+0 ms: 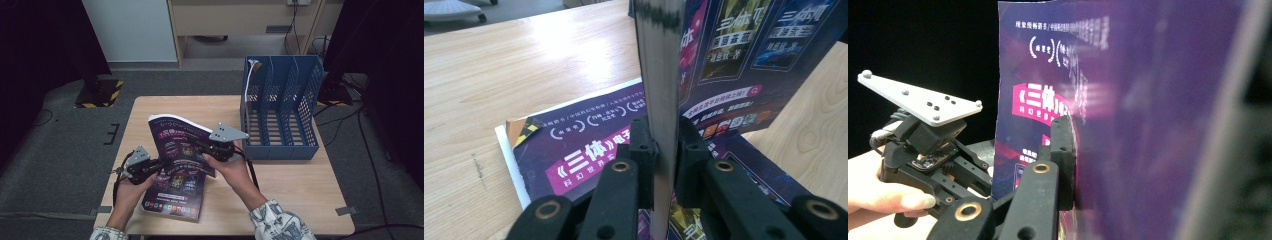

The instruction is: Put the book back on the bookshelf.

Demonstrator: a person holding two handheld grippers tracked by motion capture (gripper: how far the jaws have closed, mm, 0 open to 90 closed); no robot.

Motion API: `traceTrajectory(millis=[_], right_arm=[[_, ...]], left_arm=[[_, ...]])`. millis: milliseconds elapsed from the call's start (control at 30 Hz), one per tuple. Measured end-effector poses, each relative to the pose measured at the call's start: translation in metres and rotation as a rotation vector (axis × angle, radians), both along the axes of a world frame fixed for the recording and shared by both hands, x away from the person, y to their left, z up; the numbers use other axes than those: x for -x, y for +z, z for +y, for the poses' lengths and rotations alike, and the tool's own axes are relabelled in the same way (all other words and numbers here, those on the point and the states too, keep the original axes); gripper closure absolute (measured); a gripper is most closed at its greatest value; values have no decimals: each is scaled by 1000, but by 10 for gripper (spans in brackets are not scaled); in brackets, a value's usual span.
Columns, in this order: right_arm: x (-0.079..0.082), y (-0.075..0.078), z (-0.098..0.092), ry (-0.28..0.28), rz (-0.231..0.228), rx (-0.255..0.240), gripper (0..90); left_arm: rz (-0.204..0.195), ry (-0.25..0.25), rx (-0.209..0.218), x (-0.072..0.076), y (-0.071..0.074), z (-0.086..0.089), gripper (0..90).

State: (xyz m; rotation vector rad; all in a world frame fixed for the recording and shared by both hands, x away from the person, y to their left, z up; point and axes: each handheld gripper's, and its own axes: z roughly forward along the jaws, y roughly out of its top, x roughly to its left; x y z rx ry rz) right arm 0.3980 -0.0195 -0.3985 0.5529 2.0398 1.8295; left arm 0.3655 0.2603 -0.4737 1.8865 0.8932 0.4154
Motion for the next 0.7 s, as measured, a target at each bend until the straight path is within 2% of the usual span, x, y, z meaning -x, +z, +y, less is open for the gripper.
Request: traceTrajectory(millis=[67,133,233,267,333,400,567,700], right_arm=[[2,0,1,-15,1,1,824],[4,1,2,-11,3,4,825],[7,3,4,-9,16,0,826],[8,3,3,-8,24,-7,827],[7,5,2,-9,29,-18,826],[8,8,-1,-15,9,-10,826],[6,17,-12,-39,2,-32,826],[5,23,-20,-61,-5,-25,826]], left_arm=[[-4,28,-5,-1,-2,0,723],[0,63,2,-2,-4,1,603],[6,115,-17,-4,-6,2,366],[8,122,-16,-5,-7,3,328],[8,143,-32,-6,-9,5,268],[11,155,-51,-7,-10,7,224],[27,168,-86,-9,-14,7,172],[35,179,-99,-10,-16,6,139]])
